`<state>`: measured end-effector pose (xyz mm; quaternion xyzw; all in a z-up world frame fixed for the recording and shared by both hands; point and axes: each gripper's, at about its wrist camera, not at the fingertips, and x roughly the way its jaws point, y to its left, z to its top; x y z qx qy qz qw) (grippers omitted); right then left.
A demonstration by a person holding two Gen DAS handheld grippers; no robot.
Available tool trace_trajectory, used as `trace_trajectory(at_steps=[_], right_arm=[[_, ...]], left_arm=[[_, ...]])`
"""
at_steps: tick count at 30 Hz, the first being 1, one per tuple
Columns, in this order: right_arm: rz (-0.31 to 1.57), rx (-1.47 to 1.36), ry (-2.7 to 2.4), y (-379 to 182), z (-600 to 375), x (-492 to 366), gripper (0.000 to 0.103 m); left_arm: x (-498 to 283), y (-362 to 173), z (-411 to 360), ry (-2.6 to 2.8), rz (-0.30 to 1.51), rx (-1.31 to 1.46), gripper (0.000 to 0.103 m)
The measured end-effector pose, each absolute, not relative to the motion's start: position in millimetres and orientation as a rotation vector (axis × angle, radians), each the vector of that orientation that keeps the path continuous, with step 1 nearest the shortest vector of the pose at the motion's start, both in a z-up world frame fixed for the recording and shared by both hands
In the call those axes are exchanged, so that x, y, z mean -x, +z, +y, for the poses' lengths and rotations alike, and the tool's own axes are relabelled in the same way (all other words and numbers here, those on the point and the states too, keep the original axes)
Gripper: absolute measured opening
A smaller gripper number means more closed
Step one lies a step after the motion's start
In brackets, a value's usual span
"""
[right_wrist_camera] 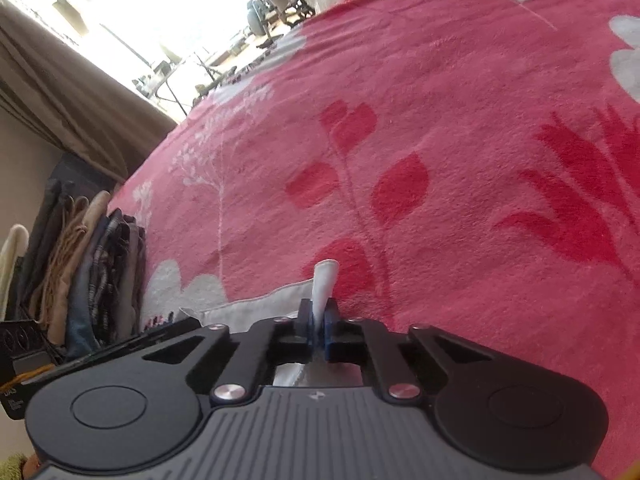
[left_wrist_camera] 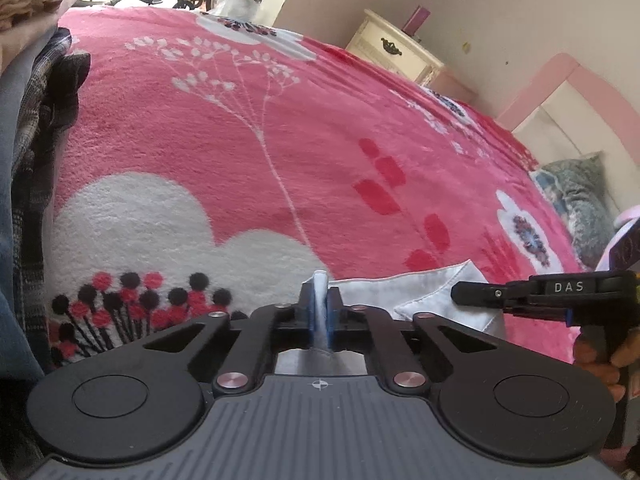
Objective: Fold clothes
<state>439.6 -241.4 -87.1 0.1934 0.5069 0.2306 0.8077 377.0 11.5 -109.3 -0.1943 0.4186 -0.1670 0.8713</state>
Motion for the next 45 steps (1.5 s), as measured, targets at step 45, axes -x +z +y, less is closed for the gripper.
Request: trace_trajectory(at_steps=[45], right_arm=[[0.761, -0.617, 0.590, 36.3, -305.4, -82.6, 0.002]], left_arm=[[-61.0, 23.6, -12.0, -0.772, 0.632, 0.352, 0.001]])
